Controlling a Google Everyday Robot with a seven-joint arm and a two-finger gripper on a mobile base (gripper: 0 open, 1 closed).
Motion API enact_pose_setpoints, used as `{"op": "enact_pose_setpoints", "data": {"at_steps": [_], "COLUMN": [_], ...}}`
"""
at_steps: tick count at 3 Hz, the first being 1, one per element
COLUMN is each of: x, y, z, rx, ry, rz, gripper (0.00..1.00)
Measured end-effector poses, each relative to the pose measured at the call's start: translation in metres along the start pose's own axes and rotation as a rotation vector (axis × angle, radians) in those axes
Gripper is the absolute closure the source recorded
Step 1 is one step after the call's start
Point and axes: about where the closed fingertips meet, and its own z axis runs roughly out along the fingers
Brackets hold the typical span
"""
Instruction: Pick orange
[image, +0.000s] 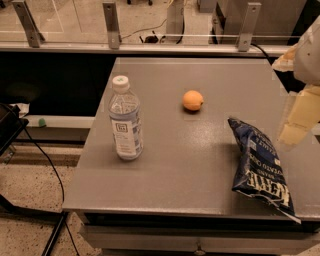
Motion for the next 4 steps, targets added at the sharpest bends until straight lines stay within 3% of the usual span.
{"op": "enact_pose_setpoints", "data": {"at_steps": [1, 2, 3, 4], "x": [-0.001, -0.038, -0.078, -0.106], "y": [-0.001, -0.042, -0.085, -0.110], "z": [0.000, 0.018, 0.045, 0.083], "rx": [0.003, 0.047, 0.040, -0.019], "ry": [-0.001, -0.091, -0.204, -0.189], "rz": [-0.001, -0.025, 0.019, 0.086], "gripper": [0.00, 0.00, 0.00, 0.00]}}
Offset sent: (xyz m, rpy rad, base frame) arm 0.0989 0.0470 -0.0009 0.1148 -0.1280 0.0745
